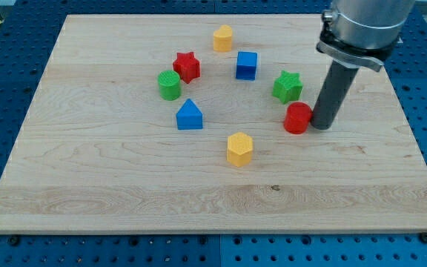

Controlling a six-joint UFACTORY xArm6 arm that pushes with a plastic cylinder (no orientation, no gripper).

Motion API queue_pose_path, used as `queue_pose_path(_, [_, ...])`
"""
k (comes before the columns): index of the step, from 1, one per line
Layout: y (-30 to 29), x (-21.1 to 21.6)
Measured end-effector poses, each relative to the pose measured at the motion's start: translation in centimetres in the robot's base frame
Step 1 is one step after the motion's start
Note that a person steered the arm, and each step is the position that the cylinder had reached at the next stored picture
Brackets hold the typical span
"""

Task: Push the green star down a bit

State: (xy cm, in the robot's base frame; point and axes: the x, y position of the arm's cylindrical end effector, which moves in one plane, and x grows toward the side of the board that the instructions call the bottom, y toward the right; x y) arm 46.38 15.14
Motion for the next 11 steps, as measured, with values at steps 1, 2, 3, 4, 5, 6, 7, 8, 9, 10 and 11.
queue_pose_path(1, [-1.5,0.0])
queue_pose_path(2, [-1.5,0.0])
queue_pose_path(3, [-1.0,0.0])
queue_pose_path(4, [-1.0,0.0])
queue_pose_path(5, [-1.0,-1.5])
queue_pose_path(6, [-1.0,-4.6])
queue_pose_path(7, [-1.0,-5.7])
queue_pose_path(8, [0.4,-5.2])
queue_pose_path(9, [6.6,-3.5])
queue_pose_path(10, [9.5,-6.2])
queue_pose_path(11, [7.4,-12.1])
